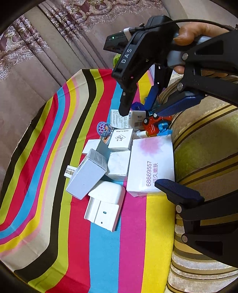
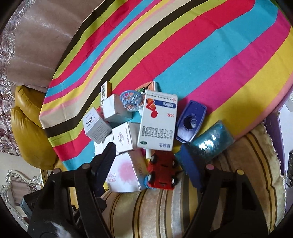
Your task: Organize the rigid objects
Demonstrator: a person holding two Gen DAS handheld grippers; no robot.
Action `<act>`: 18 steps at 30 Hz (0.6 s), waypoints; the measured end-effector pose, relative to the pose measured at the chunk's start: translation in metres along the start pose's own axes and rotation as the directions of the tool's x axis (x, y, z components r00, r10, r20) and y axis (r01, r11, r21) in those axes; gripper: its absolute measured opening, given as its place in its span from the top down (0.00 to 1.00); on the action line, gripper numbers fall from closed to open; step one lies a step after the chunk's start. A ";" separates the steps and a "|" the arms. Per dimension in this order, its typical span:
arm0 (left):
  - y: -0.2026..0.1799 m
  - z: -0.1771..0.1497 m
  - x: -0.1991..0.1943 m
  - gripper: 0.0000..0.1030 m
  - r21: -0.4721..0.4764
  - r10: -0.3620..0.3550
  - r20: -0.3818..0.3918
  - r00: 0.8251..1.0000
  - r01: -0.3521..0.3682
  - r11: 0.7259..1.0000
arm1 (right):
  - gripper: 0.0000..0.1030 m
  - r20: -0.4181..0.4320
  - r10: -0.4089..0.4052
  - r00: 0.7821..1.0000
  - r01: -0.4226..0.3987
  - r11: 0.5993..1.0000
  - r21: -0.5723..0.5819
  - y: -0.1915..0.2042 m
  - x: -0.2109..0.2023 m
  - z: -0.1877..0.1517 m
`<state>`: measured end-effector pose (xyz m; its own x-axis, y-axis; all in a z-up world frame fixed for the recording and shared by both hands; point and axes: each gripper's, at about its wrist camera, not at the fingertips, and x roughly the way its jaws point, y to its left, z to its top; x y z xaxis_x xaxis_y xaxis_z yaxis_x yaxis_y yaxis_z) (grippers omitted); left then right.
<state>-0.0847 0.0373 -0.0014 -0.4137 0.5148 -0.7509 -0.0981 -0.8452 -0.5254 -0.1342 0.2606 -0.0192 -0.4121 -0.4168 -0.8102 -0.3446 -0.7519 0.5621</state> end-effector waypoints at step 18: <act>0.025 0.046 0.000 0.21 0.113 0.125 0.018 0.992 -0.127 0.985 | 0.38 0.000 -0.033 0.999 0.033 0.999 0.029 0.009 0.023 0.003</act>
<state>-0.1285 0.0097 0.0038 -0.4391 0.4022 -0.8034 -0.1470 -0.9143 -0.3774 -0.1489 0.2457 -0.0323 -0.4004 -0.3915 -0.8285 -0.3827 -0.7501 0.5394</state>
